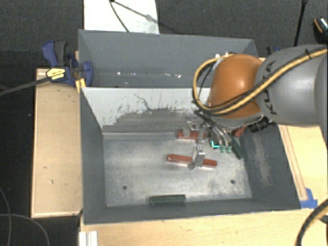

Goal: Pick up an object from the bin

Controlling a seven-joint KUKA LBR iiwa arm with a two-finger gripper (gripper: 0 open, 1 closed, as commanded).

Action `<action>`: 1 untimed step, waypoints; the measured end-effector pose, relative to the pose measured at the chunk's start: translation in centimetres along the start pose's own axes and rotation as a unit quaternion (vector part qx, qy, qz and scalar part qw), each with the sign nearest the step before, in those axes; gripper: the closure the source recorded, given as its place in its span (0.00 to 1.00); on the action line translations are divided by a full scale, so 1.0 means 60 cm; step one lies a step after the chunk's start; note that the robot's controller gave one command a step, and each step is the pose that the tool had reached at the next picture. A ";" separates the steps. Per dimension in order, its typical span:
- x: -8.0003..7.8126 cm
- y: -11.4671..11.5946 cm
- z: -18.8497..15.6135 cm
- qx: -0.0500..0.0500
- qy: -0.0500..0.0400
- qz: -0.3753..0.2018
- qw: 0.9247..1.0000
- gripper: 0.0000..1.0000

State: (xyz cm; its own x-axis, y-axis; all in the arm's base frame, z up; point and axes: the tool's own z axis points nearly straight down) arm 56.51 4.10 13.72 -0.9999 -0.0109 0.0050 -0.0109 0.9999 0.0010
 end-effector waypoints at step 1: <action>-0.031 -0.045 0.115 0.000 -0.004 0.000 1.000 0.00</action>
Offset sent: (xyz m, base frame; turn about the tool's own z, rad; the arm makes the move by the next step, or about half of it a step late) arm 0.0177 -0.0254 -0.0672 -0.0028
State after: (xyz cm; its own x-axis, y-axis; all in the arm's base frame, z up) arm 58.35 1.41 6.79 -0.9999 -0.0105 -0.0020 -0.0105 0.9999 0.0001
